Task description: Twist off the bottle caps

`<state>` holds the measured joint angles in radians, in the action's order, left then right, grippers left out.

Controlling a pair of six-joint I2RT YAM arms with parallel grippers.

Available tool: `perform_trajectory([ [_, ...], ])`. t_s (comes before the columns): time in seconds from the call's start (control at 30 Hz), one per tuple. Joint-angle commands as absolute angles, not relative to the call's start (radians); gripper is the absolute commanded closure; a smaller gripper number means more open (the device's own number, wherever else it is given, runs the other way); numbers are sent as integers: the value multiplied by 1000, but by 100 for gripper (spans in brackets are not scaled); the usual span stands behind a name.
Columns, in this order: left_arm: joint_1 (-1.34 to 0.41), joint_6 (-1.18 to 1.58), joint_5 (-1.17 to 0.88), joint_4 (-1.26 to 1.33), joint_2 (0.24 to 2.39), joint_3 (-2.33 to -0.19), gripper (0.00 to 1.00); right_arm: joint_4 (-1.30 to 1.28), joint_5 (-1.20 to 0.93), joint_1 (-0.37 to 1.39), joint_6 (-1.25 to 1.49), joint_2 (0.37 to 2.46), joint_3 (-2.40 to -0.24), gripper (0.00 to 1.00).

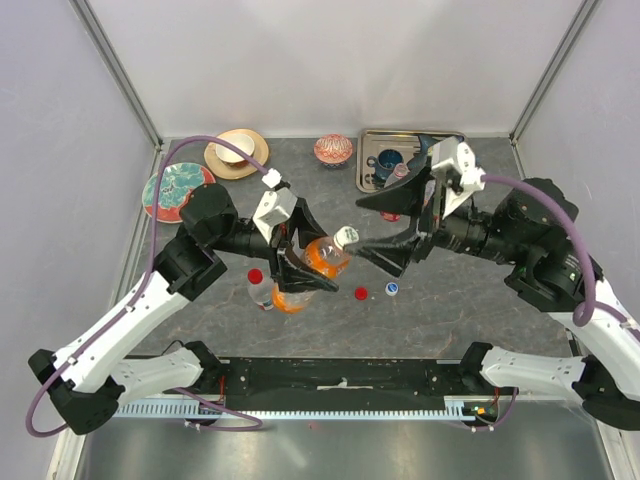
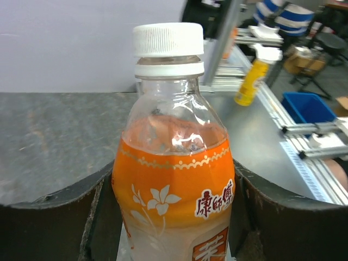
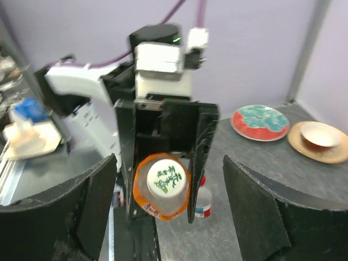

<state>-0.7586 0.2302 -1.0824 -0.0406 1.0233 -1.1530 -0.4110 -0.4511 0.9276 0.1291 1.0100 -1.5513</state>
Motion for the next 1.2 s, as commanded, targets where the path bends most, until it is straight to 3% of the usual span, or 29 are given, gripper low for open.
perform_trajectory([
  [0.0,-758,107,-742,-94,977,-1148,58,-344,-96,933,256,997,-1608,14],
  [0.2,-796,29,-322,-81,927,-1097,58,-385,110,933,402,1061,-1615,13],
  [0.4,-816,2,-134,-54,896,-1062,58,-356,163,931,475,1115,-1577,12],
  [0.87,-822,2,-126,-52,897,-1039,57,-233,138,933,538,1200,-1546,19],
  [1.03,-822,-24,-135,-51,903,-1037,57,-227,109,933,529,1229,-1548,32],
  [1.17,-822,-26,-141,-48,904,-1037,57,-233,98,933,522,1238,-1548,33],
])
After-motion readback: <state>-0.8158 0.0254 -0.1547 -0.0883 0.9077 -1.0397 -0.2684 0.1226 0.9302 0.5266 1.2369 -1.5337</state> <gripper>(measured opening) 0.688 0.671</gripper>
